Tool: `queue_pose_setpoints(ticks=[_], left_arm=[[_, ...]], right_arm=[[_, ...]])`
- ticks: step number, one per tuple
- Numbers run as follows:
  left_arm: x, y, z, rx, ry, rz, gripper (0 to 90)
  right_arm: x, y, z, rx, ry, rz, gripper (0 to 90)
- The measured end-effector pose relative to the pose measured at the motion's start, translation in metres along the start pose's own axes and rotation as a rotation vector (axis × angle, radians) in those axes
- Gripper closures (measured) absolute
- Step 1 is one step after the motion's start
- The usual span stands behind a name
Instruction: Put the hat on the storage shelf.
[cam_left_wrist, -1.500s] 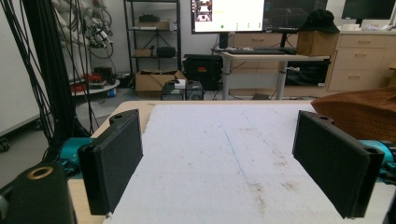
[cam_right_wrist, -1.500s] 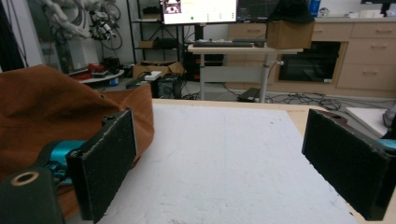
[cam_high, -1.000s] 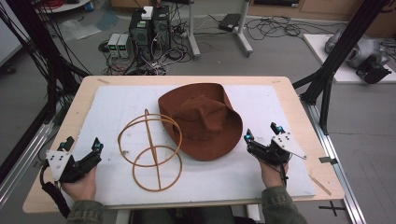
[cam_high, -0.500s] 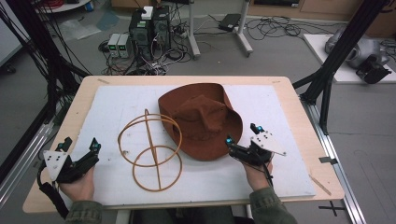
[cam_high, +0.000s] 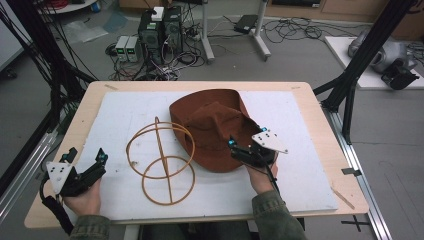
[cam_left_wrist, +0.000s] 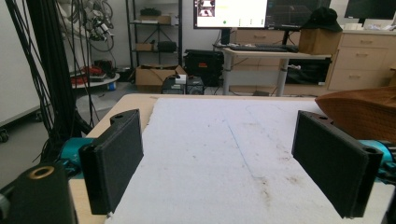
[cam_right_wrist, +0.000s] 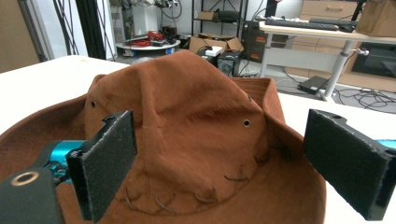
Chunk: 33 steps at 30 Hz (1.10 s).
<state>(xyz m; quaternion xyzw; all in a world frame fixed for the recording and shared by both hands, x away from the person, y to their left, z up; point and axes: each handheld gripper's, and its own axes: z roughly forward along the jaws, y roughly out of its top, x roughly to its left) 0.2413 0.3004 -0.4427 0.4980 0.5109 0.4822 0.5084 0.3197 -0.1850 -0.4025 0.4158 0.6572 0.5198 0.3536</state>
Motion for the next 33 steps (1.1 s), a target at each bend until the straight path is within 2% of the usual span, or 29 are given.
queue_pose_setpoints(ticks=[8,10,15,20,24,29,33], left_arm=[[-0.002,0.000,0.001,0.002,-0.006,0.005,16.6],[-0.002,0.000,0.001,0.000,-0.004,0.002,16.6],[0.000,0.000,0.000,0.000,-0.001,-0.004,16.6],[-0.001,0.000,0.000,0.004,-0.006,-0.011,16.6],[-0.002,0.000,-0.001,-0.004,-0.009,-0.011,16.6],[-0.003,0.000,-0.001,0.002,-0.012,-0.014,16.6],[-0.004,0.001,-0.001,0.006,-0.018,0.003,16.6]], right_arm=[[0.009,0.009,0.016,0.009,0.002,0.024,9.4],[0.010,0.012,0.025,0.016,-0.002,0.038,9.4],[0.016,0.019,0.036,0.015,-0.015,0.041,9.4],[0.021,0.024,0.049,0.048,-0.003,0.045,9.4],[0.025,0.029,0.057,0.038,-0.002,0.057,9.4],[0.027,0.031,0.067,0.071,0.004,0.068,9.4],[0.030,0.029,0.075,0.098,0.020,0.076,9.4]])
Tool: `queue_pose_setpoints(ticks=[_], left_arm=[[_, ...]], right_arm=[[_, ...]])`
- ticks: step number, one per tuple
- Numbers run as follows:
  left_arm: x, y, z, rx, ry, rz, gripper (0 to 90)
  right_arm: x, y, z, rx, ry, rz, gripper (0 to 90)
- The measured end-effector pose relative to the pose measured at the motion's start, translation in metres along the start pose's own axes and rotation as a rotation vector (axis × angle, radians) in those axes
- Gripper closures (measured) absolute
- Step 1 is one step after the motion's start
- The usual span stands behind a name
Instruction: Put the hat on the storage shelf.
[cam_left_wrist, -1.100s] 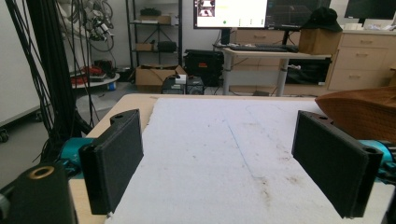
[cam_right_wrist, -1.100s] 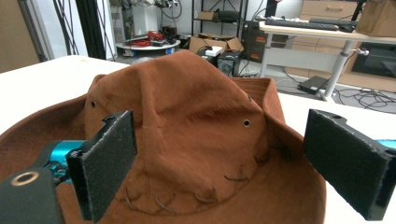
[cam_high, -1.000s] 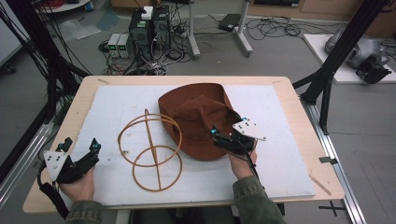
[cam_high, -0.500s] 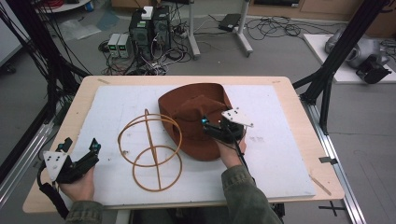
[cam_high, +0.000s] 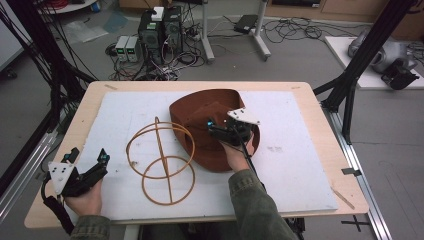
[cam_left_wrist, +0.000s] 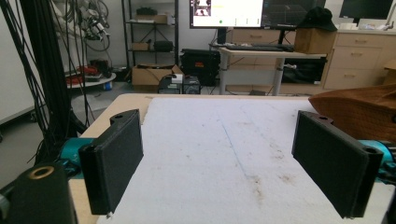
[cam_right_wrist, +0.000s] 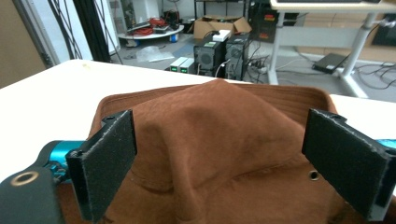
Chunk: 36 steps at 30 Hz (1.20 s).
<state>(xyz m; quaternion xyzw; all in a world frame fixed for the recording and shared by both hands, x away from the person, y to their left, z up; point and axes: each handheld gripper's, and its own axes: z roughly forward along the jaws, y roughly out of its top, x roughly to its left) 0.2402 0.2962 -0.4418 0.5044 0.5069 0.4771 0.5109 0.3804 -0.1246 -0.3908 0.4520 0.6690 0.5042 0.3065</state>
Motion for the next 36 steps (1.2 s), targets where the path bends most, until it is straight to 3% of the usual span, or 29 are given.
queue_pose_setpoints(ticks=[9,12,23,25,26,27,29,30,31,32,34,36], left_arm=[[0.001,0.000,0.000,-0.001,-0.003,-0.005,16.6],[0.002,-0.001,0.001,-0.002,-0.005,-0.009,16.6],[0.001,-0.001,0.001,-0.006,-0.007,-0.011,16.6],[0.001,-0.001,0.001,-0.006,-0.006,-0.010,16.6],[0.001,-0.001,0.001,-0.006,-0.006,-0.010,16.6],[0.002,-0.001,0.001,-0.008,-0.005,-0.011,16.6],[0.002,-0.001,0.001,-0.008,-0.005,-0.012,16.6],[0.002,-0.001,0.001,-0.007,-0.004,-0.014,16.6],[0.002,-0.001,0.001,-0.010,-0.005,-0.015,16.6],[0.002,-0.001,0.001,-0.009,-0.005,-0.016,16.6],[0.003,-0.001,0.001,-0.008,-0.006,-0.016,16.6],[0.003,-0.001,0.001,-0.007,-0.006,-0.018,16.6]], right_arm=[[0.006,-0.011,0.018,0.098,-0.008,-0.030,9.4],[0.010,-0.014,0.021,0.109,-0.009,-0.056,9.3],[0.014,-0.021,0.030,0.123,-0.043,-0.067,10.4],[0.016,-0.022,0.030,0.129,-0.025,-0.074,26.2],[0.016,-0.022,0.030,0.129,-0.025,-0.074,26.2],[0.018,-0.021,0.029,0.126,-0.004,-0.074,43.5],[0.019,-0.021,0.028,0.126,0.002,-0.069,59.0],[0.019,-0.021,0.028,0.131,0.011,-0.067,72.9],[0.019,-0.021,0.028,0.131,0.011,-0.067,72.9],[0.016,-0.021,0.028,0.150,0.015,-0.047,86.5],[0.012,-0.020,0.027,0.174,0.018,0.018,88.2],[0.009,-0.019,0.025,0.171,0.014,0.039,89.0]])
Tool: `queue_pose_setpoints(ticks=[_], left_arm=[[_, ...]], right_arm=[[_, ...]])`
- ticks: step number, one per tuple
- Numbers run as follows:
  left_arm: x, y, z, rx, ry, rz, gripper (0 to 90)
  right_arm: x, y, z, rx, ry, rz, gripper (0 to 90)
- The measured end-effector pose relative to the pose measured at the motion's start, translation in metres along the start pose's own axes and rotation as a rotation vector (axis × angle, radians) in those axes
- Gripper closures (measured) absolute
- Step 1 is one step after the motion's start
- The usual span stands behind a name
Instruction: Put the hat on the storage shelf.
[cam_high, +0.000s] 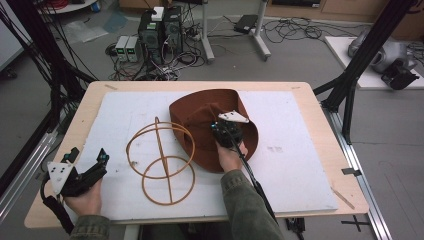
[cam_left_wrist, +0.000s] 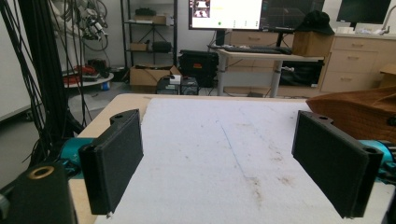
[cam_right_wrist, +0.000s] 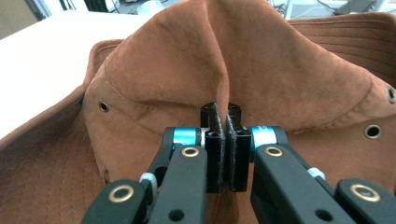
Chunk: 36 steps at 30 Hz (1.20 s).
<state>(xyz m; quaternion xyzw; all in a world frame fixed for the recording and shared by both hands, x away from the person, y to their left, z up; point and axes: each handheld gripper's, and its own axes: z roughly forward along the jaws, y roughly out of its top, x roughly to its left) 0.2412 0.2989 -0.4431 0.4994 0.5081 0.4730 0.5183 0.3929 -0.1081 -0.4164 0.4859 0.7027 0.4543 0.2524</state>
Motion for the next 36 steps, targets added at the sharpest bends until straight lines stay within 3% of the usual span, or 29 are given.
queue_pose_setpoints(ticks=[8,19,36], left_arm=[[0.001,0.000,0.000,-0.004,0.004,-0.006,16.7],[0.001,0.000,0.000,-0.002,0.003,-0.007,16.6],[0.003,-0.001,-0.001,-0.007,0.008,-0.020,16.7]], right_arm=[[0.006,-0.004,-0.007,-0.068,-0.042,-0.050,89.6],[0.002,-0.004,-0.015,-0.127,-0.052,-0.012,89.7],[-0.009,0.004,-0.036,-0.247,-0.089,-0.031,89.7]])
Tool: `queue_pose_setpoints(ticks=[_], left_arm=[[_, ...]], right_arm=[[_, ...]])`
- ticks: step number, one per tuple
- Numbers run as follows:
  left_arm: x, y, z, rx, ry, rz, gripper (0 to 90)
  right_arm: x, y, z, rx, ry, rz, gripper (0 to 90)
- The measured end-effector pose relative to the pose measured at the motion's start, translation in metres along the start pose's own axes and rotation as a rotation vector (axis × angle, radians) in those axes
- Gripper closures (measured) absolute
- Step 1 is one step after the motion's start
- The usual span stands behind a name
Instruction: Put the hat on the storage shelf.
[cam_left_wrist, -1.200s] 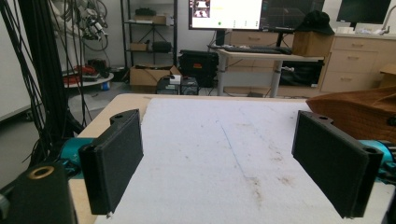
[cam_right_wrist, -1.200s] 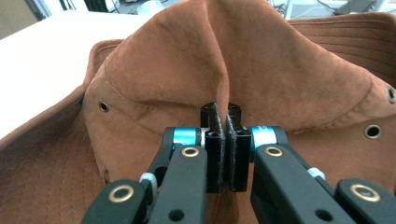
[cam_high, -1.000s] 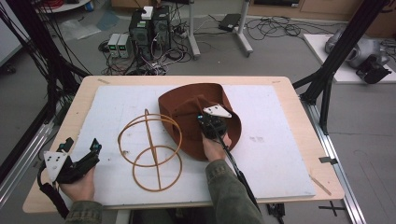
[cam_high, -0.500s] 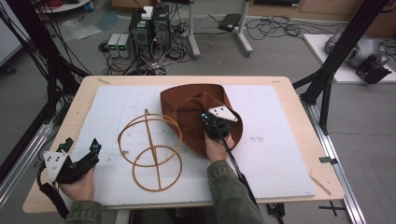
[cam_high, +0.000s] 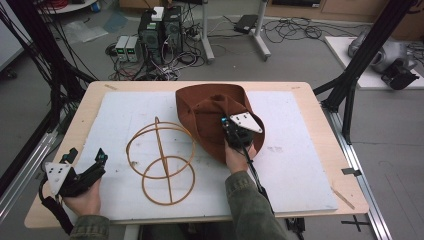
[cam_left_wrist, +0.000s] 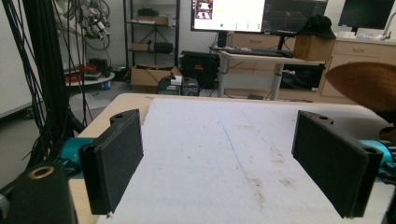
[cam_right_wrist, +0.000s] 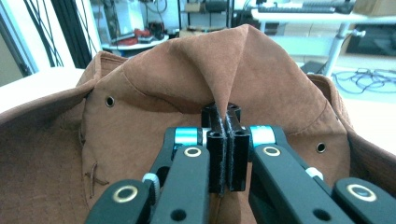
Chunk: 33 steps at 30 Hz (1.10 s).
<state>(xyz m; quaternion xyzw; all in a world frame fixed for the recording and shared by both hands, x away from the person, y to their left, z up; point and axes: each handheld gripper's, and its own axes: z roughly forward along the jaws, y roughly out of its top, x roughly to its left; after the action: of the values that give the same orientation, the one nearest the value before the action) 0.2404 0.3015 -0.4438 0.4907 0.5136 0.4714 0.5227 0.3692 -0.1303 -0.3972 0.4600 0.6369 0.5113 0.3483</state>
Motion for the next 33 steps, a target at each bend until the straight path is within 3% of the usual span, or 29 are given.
queue_pose_setpoints(ticks=[2,6,13,24,33], left_arm=[[0.000,0.000,0.000,-0.001,-0.001,-0.002,16.7],[0.000,-0.001,0.000,0.000,-0.004,-0.013,16.7],[0.001,-0.001,0.000,-0.007,-0.002,-0.027,16.7],[0.001,-0.001,-0.001,-0.011,0.000,-0.028,16.7],[0.000,-0.002,0.000,-0.006,-0.005,-0.023,16.9]], right_arm=[[-0.004,0.004,-0.006,-0.059,0.012,-0.014,89.6],[-0.008,0.008,-0.013,-0.113,0.005,-0.025,89.6],[-0.017,0.014,-0.022,-0.170,0.003,-0.005,89.6],[-0.031,0.024,-0.037,-0.284,0.018,0.064,89.5],[-0.035,0.037,-0.047,-0.333,0.036,0.086,89.6]])
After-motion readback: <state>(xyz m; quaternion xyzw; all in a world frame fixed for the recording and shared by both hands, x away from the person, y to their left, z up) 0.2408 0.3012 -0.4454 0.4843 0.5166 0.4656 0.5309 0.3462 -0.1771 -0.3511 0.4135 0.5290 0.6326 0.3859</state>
